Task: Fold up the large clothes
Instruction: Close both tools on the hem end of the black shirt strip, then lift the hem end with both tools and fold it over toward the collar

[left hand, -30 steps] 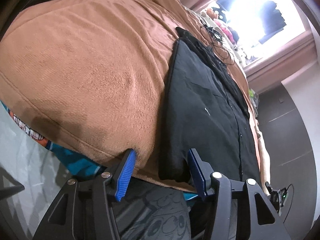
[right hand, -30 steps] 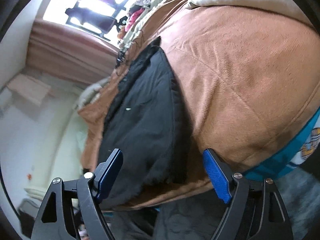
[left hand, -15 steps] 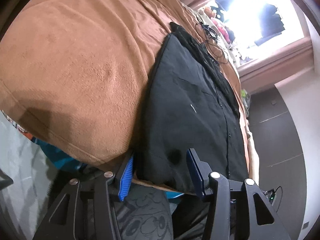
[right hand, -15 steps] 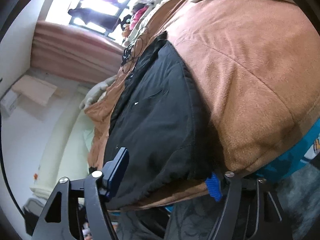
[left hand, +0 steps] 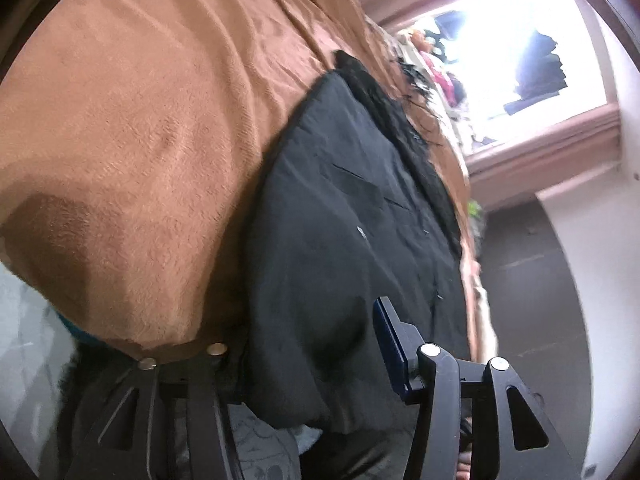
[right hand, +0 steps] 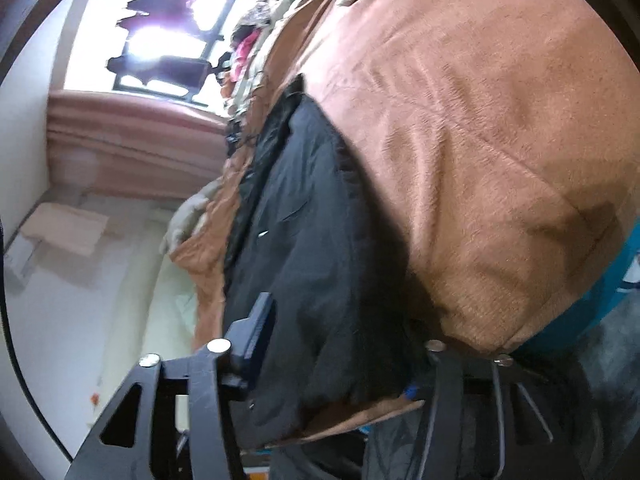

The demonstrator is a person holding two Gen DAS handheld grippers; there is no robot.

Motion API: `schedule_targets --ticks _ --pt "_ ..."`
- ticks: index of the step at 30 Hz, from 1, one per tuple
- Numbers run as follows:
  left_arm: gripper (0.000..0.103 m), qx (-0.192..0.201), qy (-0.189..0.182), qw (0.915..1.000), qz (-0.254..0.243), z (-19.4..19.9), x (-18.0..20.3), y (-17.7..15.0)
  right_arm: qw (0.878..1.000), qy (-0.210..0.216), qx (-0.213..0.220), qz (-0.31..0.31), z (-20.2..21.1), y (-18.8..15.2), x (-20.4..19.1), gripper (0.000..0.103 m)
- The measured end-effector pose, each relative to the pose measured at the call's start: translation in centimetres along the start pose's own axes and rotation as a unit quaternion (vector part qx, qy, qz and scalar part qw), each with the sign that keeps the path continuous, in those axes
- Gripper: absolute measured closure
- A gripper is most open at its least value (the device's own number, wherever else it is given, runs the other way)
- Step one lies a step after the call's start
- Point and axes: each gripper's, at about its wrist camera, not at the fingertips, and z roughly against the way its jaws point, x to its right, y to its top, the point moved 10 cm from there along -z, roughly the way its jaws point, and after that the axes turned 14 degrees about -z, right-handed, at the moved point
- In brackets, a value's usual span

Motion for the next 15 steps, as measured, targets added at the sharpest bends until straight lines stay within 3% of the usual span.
schedule_targets --ticks 2,5,7,8,11,15 --pt "0.064 -0.002 0.027 0.9996 0.003 -0.1 -0.3 0.3 1.000 -0.015 0.014 -0.002 0.1 0.5 0.2 0.062" --pt "0.064 0.008 0.038 0.9992 0.001 0.4 -0.7 0.4 0.999 -0.027 0.026 0.000 0.2 0.9 0.3 0.070" --pt "0.069 0.006 0.037 0.9993 -0.005 0.3 -1.0 0.1 0.999 -0.031 0.021 0.009 -0.1 0.9 0.3 0.089" --pt "0.079 0.008 0.041 0.9991 -0.005 0.4 -1.3 0.0 0.999 -0.026 0.018 0.007 -0.1 0.9 0.3 0.090" --pt "0.087 0.014 0.038 0.9992 0.007 0.9 -1.8 0.0 1.000 -0.002 0.020 0.020 1.0 0.8 -1.0 0.094" --pt "0.094 0.046 0.047 0.9975 -0.024 3.2 -0.5 1.1 0.998 0.006 0.021 0.054 2.1 -0.1 -3.6 0.096"
